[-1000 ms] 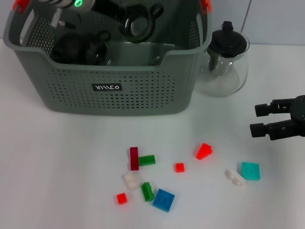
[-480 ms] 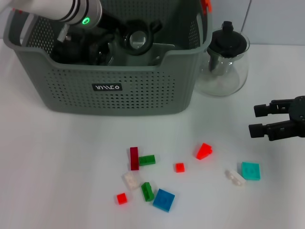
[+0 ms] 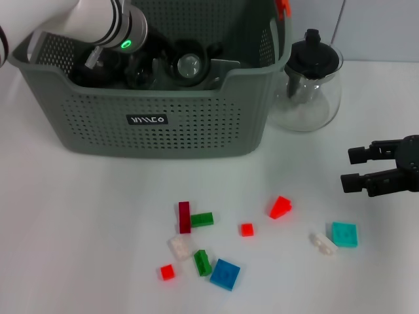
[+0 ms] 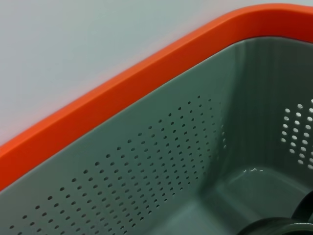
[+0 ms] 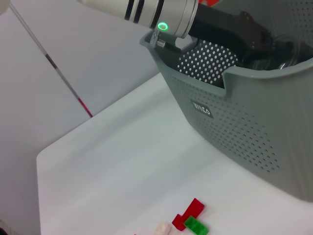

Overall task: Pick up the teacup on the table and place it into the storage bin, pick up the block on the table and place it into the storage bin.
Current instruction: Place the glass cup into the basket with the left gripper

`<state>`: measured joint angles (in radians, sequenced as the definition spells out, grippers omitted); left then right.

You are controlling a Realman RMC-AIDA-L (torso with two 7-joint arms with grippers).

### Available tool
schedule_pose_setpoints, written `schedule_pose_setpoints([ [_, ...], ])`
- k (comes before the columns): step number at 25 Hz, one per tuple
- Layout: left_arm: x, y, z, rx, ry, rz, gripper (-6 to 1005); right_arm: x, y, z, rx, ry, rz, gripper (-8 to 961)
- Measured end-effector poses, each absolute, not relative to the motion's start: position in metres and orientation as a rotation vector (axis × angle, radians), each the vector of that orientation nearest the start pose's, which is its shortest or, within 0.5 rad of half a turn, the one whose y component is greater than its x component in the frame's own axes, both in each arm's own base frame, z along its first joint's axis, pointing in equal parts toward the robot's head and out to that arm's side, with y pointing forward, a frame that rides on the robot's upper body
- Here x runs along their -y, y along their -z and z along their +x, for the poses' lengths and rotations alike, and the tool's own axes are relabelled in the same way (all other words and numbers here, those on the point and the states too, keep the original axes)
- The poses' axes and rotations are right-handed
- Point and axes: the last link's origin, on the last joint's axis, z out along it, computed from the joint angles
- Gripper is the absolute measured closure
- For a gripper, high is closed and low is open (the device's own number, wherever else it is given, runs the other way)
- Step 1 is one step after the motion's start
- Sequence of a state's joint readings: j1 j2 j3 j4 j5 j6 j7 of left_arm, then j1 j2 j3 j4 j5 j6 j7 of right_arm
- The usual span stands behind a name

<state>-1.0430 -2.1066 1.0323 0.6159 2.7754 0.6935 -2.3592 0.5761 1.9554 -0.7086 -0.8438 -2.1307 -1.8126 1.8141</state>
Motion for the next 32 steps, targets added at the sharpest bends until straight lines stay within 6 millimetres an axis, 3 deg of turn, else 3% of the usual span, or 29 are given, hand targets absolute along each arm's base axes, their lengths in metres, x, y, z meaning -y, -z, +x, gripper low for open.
schedule_pose_setpoints([
  [18,-0.493,0.026,-0.155,0.608,-0.14,-2.237,885,-0.332,-0.066,0.252,-0.924,-0.481,-2.886,23],
  [23,-0.492,0.027,-0.154,0.61,-0.139,-2.24,674,-0.332,-0.066,0.252,-0.922,-0.48,-2.886,23],
  [26,-0.493,0.019,-0.153,0.63,-0.11,-2.228,654,-0.332,-0.067,0.252,-0.916,-0.483,-2.883,23],
  [29,-0.492,0.0,-0.147,0.674,-0.047,-2.193,634,-0.331,-0.068,0.253,-0.912,-0.487,-2.883,22],
  [32,-0.488,-0.023,-0.139,0.722,0.058,-2.173,512,-0.331,-0.07,0.253,-0.902,-0.489,-2.883,22],
])
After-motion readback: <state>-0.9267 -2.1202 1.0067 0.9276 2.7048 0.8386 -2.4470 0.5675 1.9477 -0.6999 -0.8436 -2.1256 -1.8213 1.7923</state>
